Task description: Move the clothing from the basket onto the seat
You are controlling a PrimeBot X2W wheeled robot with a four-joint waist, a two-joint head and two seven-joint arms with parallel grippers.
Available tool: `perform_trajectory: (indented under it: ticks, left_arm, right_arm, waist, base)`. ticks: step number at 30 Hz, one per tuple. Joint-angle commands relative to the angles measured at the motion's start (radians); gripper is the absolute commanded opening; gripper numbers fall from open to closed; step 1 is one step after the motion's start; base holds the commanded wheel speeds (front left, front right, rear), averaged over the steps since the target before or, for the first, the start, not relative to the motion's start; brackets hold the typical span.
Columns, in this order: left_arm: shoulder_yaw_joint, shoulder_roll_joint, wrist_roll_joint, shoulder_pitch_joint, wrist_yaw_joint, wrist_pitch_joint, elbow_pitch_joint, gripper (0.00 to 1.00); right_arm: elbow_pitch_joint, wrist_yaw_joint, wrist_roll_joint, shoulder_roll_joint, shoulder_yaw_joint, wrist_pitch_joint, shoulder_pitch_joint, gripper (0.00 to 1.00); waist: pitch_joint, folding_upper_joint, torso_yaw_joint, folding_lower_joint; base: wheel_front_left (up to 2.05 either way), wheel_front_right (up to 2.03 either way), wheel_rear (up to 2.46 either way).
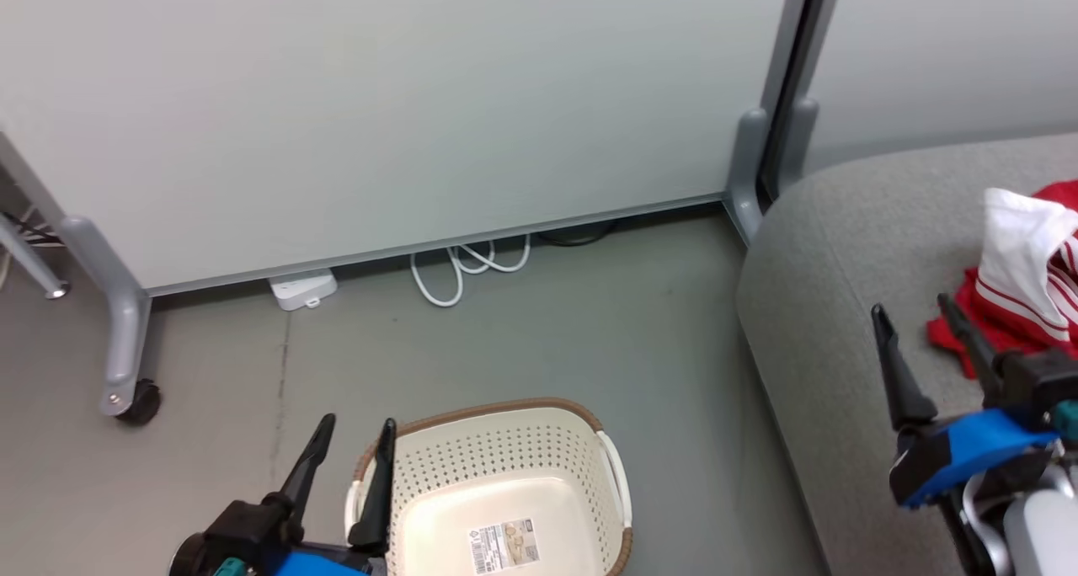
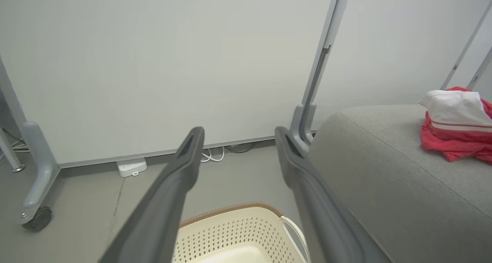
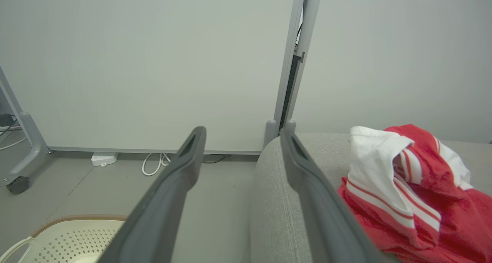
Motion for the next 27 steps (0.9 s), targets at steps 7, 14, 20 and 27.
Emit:
perform_trajectory:
  ticks: [7,14,20,27]
  left_arm:
    - [0.089,-0.011,0.012,0.029,0.01,-0.004,0.026,1.0]
    - [0.15,-0.015,0.02,0.025,0.013,-0.004,0.064,1.0]
    - [0.183,-0.021,0.026,0.015,0.013,-0.004,0.07,1.0]
    - [0.192,-0.025,0.026,0.013,0.008,-0.004,0.071,1.0]
  right_arm:
    - [-0.169,0.0,-0.06,0.101,-0.024,0.039,0.15,1.0]
    - [-0.203,0.0,-0.083,0.156,-0.021,0.046,0.202,1.0]
    - [-0.205,0.0,-0.096,0.173,-0.024,0.044,0.212,1.0]
    - [-0.206,0.0,-0.101,0.177,-0.032,0.046,0.218,1.0]
  waist:
    - [-0.02,0.0,0.039,0.0002]
    - [-0.014,0.0,0.035,0.0002]
    - [-0.008,0.0,0.034,0.0002]
    - [-0.006,0.0,0.038,0.0002]
  base:
    - [0.0,0.0,0.0]
    - [0.0,0.0,0.0]
    - [0.0,0.0,0.0]
    - [0.0,0.0,0.0]
